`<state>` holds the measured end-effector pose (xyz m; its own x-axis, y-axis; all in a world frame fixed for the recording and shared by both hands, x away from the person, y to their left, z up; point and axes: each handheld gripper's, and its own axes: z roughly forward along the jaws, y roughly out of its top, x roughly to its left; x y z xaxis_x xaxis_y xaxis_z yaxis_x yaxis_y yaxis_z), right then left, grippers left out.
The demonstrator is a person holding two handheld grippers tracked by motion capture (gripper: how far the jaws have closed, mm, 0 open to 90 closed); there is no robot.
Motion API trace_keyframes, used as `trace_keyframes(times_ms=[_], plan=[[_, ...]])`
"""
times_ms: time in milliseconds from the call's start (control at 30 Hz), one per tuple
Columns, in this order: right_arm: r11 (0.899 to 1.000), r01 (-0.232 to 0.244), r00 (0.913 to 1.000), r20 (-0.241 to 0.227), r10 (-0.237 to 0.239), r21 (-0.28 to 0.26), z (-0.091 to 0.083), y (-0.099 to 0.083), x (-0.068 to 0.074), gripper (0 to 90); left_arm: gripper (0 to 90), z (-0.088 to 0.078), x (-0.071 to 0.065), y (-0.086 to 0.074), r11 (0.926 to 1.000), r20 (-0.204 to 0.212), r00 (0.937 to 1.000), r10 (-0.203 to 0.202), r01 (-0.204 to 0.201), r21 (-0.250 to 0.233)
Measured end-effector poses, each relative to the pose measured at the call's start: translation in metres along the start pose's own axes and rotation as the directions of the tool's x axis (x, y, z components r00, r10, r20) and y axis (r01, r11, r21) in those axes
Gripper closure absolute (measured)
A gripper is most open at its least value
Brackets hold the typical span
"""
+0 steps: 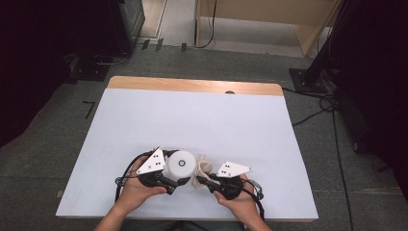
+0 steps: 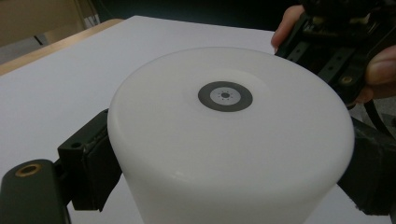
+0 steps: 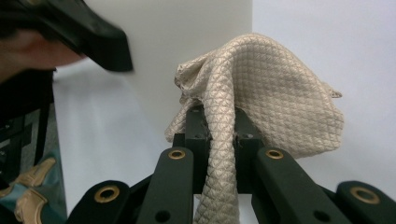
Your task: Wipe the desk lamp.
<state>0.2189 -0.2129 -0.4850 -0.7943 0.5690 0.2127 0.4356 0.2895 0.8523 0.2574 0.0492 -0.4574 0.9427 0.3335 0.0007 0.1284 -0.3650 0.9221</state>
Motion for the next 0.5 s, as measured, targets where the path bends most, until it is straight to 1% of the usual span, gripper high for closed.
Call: trace_keyframes(times_ms=[67, 233, 333, 367, 433, 467, 500], plan=[[0.999, -0.016, 0.9999, 0.0, 0.016, 0.031, 0.005, -0.004, -0.003, 81.6, 8.9, 0.0, 0.0, 0.0, 1.0, 0.0, 1.0, 0.0, 0.0, 0.0], [0.999, -0.019, 0.9998, 0.0, 0.019, 0.038, 0.005, -0.003, -0.004, 81.6, 8.9, 0.0, 0.0, 0.0, 1.0, 0.001, 1.0, -0.002, 0.002, -0.005], [1.0, -0.013, 0.9999, 0.003, 0.013, 0.023, 0.002, 0.0, -0.002, 81.6, 8.9, 0.0, 0.0, -0.001, 1.0, 0.0, 1.0, -0.001, 0.001, -0.007], [1.0, -0.009, 1.0, 0.003, 0.009, 0.004, -0.001, 0.004, 0.0, 81.6, 8.9, 0.0, 0.0, -0.001, 1.0, 0.0, 1.0, -0.002, 0.002, -0.007], [1.0, -0.008, 1.0, 0.002, 0.008, -0.005, -0.003, 0.006, 0.001, 81.6, 8.9, 0.0, 0.0, -0.001, 1.0, 0.001, 1.0, -0.002, 0.002, -0.007], [1.0, -0.003, 1.0, 0.004, 0.003, -0.018, -0.006, 0.009, 0.002, 81.6, 8.9, 0.0, 0.0, -0.001, 1.0, 0.001, 1.0, -0.003, 0.003, -0.009], [0.999, 0.003, 1.0, 0.002, -0.003, -0.036, -0.011, 0.014, 0.006, 81.5, 8.9, 0.0, 0.0, -0.001, 1.0, 0.002, 1.0, -0.003, 0.003, -0.009]])
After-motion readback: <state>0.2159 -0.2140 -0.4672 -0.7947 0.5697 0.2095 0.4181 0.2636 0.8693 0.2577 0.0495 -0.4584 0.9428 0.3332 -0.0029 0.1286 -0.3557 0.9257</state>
